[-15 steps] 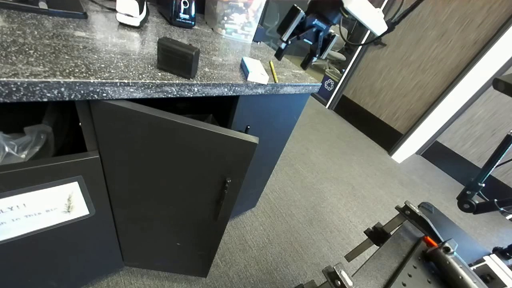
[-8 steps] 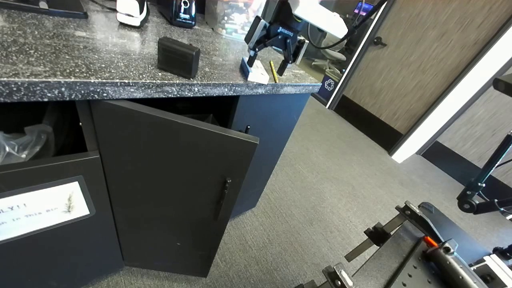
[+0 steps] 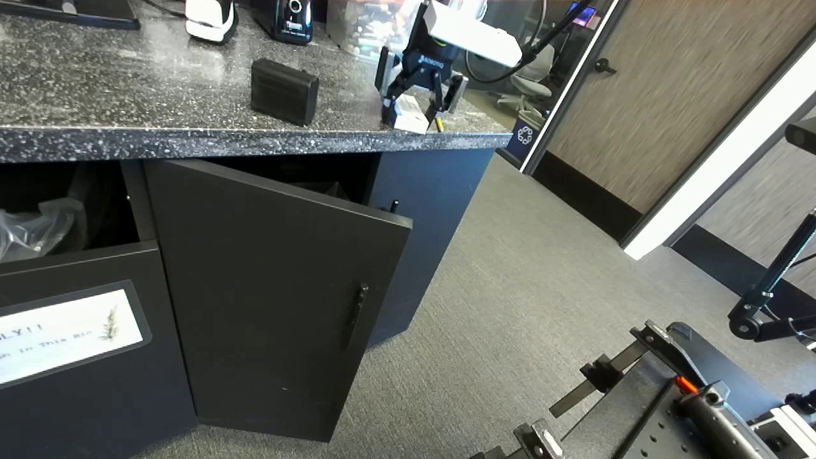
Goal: Move the white box on the counter to the left
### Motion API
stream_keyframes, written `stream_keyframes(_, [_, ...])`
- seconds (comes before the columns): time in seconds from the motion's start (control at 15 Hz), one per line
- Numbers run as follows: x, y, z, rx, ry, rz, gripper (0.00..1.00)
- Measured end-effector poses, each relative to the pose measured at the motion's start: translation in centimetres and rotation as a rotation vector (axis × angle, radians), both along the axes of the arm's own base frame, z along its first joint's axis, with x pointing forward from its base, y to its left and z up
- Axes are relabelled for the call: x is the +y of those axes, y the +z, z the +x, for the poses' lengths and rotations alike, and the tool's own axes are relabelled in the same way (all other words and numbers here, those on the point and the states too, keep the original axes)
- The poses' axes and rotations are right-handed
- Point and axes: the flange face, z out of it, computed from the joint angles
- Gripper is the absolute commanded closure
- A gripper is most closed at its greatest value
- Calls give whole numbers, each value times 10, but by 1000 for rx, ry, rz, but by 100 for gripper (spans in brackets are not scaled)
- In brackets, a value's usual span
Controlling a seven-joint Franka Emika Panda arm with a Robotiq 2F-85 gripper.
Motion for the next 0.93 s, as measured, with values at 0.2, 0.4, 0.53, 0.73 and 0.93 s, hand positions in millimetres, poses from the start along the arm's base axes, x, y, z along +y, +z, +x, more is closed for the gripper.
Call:
stream_keyframes(0.2, [1,7,7,1,-1,-15,66])
stream_keyframes(0.4, [1,6,11,-2,7,-30,66])
stream_keyframes(0.53, [2,7,13,-12,19,-41,66])
stream_keyframes(0.73, [2,12,15,-31,59,-42,66])
stream_keyframes(0.93, [6,22,18,-58,112,-34,66])
